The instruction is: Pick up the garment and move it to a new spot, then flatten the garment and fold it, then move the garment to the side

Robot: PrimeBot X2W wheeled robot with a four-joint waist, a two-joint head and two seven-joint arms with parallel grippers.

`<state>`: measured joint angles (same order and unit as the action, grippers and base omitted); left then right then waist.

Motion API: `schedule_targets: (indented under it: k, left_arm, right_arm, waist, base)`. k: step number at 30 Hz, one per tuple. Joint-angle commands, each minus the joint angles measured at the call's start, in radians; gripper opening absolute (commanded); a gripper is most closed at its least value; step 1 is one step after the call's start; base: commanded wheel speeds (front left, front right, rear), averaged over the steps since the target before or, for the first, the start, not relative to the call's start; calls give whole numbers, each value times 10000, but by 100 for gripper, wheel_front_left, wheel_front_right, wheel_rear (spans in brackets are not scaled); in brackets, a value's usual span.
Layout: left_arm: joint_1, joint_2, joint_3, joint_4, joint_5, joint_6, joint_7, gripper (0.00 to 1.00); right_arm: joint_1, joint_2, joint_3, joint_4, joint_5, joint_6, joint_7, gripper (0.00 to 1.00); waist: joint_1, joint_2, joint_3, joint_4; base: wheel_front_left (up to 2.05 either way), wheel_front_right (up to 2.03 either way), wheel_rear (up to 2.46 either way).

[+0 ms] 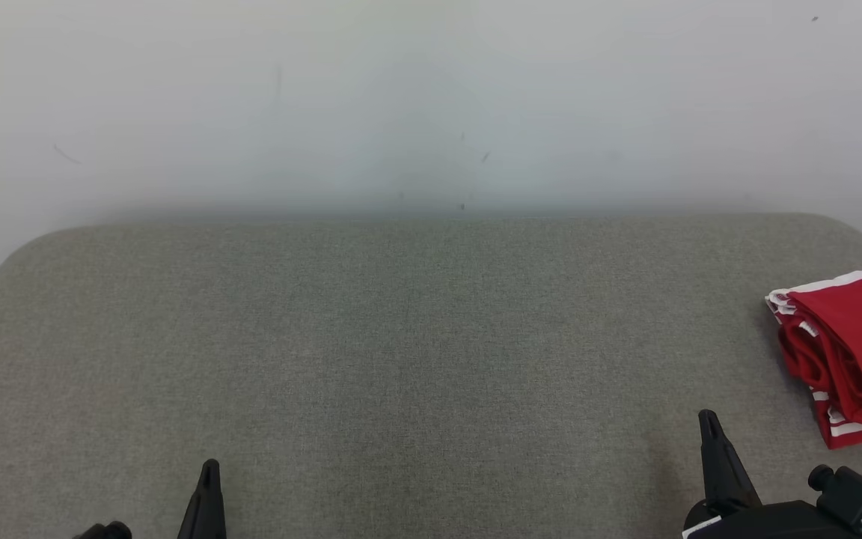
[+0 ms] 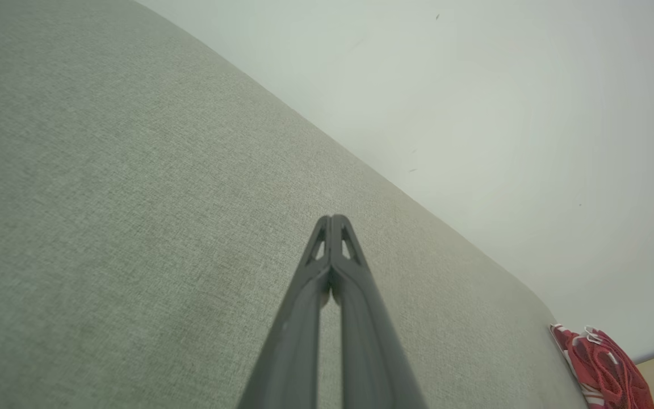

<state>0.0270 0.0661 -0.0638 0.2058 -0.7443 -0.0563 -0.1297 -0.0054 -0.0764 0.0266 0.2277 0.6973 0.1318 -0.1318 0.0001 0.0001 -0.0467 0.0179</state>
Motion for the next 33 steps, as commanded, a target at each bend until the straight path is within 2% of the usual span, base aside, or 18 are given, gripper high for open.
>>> schedule_targets:
  k: [1,15,33]
  left_arm:
    - [-340,50,117,-61,-445,-88,85,0]
    - [-717,71,526,170,-2384,-248,591,0]
    - [-1103,70,973,417,-4310,-413,1138,0]
  right_arm:
    - [-299,7,-67,-58,454,-6,82,0]
    - [-717,45,-265,219,2464,-8,571,0]
    - [-1135,97,-483,503,4496,-11,1083,0]
  waist:
    - [-1,-1,11,-4]
    - [-1,-1,96,-33]
    - [-1,-1,199,-67]
  base:
    - [0,0,0]
    - [0,0,0]
    - [0,0,0]
